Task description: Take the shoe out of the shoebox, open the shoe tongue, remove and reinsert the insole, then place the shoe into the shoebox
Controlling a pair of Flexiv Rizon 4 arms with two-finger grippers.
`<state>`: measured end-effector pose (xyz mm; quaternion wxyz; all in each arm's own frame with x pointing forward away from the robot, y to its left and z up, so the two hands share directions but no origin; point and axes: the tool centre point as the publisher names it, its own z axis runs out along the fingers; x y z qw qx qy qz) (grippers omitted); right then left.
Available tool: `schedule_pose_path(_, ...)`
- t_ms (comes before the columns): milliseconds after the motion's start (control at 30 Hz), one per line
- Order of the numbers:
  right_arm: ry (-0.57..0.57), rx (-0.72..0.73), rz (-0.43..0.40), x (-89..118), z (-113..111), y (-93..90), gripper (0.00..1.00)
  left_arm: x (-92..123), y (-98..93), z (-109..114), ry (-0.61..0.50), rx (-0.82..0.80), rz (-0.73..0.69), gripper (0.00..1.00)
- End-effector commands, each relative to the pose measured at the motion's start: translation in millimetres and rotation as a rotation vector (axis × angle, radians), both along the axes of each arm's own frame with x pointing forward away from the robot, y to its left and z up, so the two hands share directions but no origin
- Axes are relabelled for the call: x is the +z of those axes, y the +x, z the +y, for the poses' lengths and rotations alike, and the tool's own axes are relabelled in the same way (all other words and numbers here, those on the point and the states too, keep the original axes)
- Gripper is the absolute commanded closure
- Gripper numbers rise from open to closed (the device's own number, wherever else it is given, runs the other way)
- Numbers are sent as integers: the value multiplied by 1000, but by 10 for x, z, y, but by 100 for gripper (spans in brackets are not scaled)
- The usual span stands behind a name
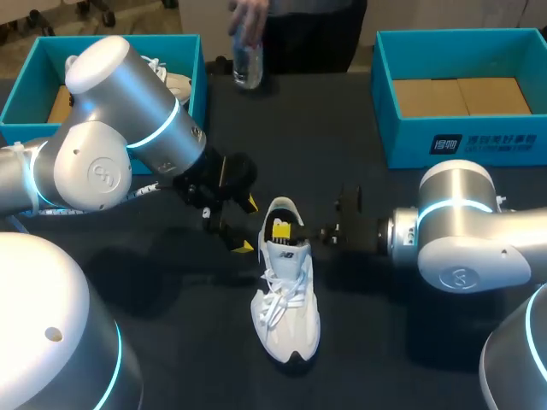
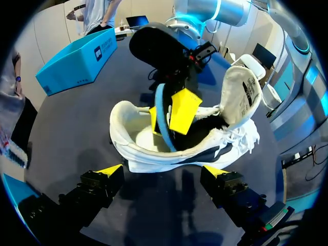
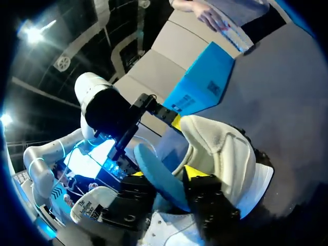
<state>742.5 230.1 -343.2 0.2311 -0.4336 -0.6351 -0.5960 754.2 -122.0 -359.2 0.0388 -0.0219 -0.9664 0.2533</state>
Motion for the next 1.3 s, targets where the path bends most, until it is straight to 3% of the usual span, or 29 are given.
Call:
schedule_pose_path(33,-42,-12,-5,105,19,83,52,-13,1,-3,-1,-1,0,0)
schedule_pose_path(233,-42,1,-12,112,10,181,56,-13,1,-3,-1,-1,0,0)
schedule_pose_path(333,-36,6,-10,95,11,222,65,-13,1,-3,-1,-1,0,0)
schedule_pose_path(433,-26,9,2,44,9,265,100,-13,1,-3,-1,-1,0,0)
schedule_pose_path(600,-15,-1,42,-71,7,233,100,-13,1,-3,-1,-1,0,0)
schedule_pose_path(833,-37,-27,109,-194,27,10,100,-13,1,-3,-1,-1,0,0)
schedule_pose_path(1067,-40,-31,66,-98,10,-5,100,-13,1,-3,-1,-1,0,0)
schedule_pose_path(1133,-41,-26,44,-51,12,30,55,-13,1,-3,-1,-1,0,0)
schedule_pose_path(1167,-47,-23,33,-27,13,47,51,-13,1,-3,-1,-1,0,0)
schedule_pose_path(1233,-51,-12,8,31,13,81,29,-13,1,-3,-1,-1,0,0)
schedule_pose_path(1300,-57,-6,-8,76,12,99,19,-13,1,-3,-1,-1,0,0)
